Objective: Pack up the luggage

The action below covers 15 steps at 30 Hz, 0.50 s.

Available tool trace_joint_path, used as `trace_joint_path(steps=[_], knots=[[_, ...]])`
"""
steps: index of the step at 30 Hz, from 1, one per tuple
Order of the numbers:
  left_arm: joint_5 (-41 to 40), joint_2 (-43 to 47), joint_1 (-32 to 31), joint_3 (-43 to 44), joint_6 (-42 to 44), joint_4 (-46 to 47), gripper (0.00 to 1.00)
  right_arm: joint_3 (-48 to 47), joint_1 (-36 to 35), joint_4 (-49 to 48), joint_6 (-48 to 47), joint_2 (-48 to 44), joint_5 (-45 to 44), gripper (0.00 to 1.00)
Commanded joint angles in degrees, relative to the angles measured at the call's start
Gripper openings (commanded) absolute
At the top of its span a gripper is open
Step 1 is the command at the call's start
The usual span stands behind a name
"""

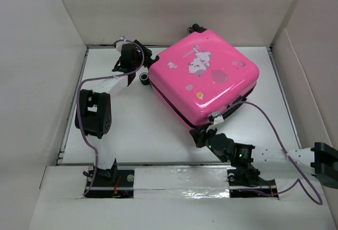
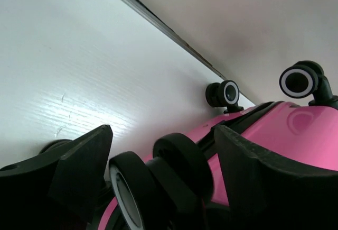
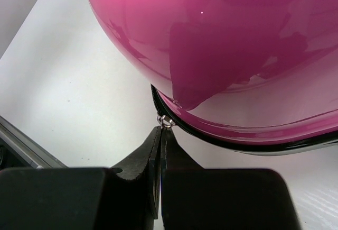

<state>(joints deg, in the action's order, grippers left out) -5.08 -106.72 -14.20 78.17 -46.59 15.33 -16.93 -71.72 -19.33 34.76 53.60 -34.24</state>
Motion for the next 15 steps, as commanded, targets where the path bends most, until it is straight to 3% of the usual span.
trace_joint_path(steps=[1, 4, 11, 15], knots=[[3.9, -1.6, 0.5, 2.3, -2.0, 2.2, 0.72, -1.7, -2.5, -3.2, 0.8, -1.1, 5.8, 0.00], [7.5, -1.7, 0.5, 1.2, -3.2, 4.5, 0.66, -1.7, -2.5, -2.8, 0.9, -1.4, 5.2, 0.00], [11.4, -0.2, 0.5, -4.2, -7.5, 9.7, 0.66, -2.0, -2.5, -1.8, 0.7, -1.6, 4.4, 0.00], [12.4, 0.5, -1.6, -5.3, -8.7, 10.0, 0.79, -2.5, -2.5, -1.8, 0.7, -0.5, 4.4, 0.00]])
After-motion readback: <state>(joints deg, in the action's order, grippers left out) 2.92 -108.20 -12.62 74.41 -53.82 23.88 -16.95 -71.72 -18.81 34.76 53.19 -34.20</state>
